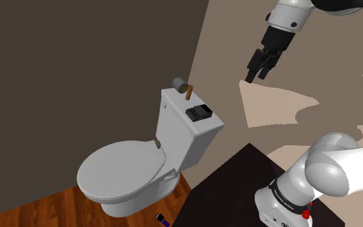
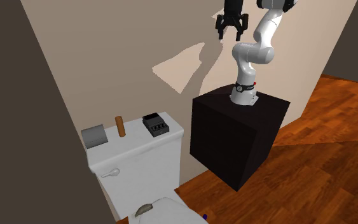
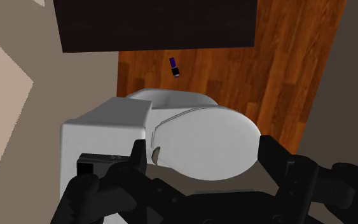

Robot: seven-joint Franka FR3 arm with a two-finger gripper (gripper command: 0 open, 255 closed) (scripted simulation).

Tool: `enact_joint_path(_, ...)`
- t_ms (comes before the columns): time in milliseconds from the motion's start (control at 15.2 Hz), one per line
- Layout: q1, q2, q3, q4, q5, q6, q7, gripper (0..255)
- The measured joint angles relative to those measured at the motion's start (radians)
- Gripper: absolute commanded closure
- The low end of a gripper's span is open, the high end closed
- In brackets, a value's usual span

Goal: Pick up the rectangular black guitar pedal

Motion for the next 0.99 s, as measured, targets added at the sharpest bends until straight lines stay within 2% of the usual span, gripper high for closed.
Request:
enact_joint_path(132,-0.001,-0.002,-0.011,-0.013,-0.007,0.012,-0.017,0)
enact_joint_path(330,-0.001,0.004,-0.058,-0.071,-0.035,0.081,-0.102,0)
enact_joint_path(594,-0.006,0.018,-0.137,-0.158,-0.081,0.193,-0.238,0)
enact_joint_path(990,-0.007,0.117,-0.261,-0.232,-0.137,0.383,-0.441,0)
